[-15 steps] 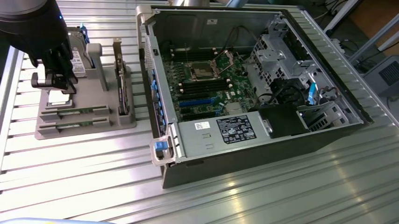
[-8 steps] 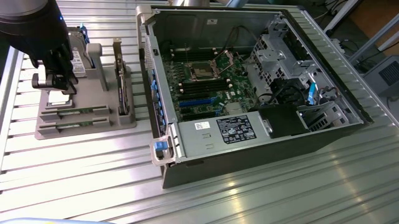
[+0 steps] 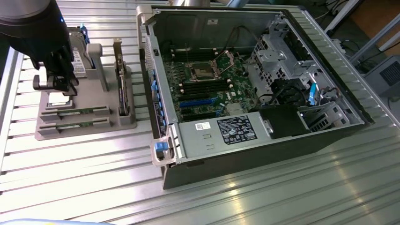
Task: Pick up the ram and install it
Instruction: 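Pick up the ram and move it above insertion slot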
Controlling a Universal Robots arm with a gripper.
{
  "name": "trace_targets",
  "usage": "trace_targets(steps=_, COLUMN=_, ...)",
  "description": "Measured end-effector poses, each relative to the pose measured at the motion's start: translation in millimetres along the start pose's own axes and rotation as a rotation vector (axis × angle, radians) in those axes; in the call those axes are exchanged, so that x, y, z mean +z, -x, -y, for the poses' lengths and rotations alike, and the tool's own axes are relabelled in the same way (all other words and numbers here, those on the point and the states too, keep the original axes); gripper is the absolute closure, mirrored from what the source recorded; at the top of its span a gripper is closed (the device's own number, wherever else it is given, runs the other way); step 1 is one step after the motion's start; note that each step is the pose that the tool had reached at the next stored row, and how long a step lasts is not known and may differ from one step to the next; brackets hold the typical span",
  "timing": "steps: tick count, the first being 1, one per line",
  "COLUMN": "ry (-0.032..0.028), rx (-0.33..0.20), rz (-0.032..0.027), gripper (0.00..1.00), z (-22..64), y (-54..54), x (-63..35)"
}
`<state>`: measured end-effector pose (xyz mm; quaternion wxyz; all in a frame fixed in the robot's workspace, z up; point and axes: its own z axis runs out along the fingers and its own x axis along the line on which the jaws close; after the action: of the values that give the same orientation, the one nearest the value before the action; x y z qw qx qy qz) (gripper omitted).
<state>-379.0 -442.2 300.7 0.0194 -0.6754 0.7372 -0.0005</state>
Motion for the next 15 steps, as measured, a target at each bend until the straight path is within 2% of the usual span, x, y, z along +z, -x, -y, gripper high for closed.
trace_targets(steps=15, ry=-0.0001, rx=0.0, rz=0.0, gripper=0.7, z=-0.2, y=-0.4, x=7.4)
